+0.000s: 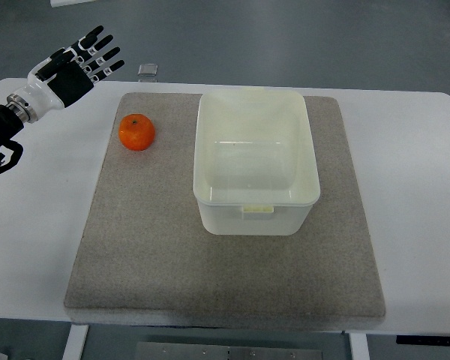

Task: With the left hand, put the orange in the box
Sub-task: 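Move the open left hand toward the orange beside the box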

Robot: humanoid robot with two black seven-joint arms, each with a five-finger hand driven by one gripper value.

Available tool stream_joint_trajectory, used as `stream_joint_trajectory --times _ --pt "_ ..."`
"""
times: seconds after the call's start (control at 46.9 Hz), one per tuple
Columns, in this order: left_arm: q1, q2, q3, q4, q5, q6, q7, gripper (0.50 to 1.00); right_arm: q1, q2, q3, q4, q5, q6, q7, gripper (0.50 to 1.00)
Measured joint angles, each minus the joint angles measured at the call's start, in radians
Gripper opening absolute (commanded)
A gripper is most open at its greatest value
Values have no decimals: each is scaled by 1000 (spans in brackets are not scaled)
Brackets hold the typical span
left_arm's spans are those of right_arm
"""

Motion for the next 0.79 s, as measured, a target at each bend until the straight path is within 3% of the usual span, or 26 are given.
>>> stream_joint_trajectory --times 0.79 --pt "-20 50 9 8 88 24 -2 992 0 0 0 0 0 0 0 932"
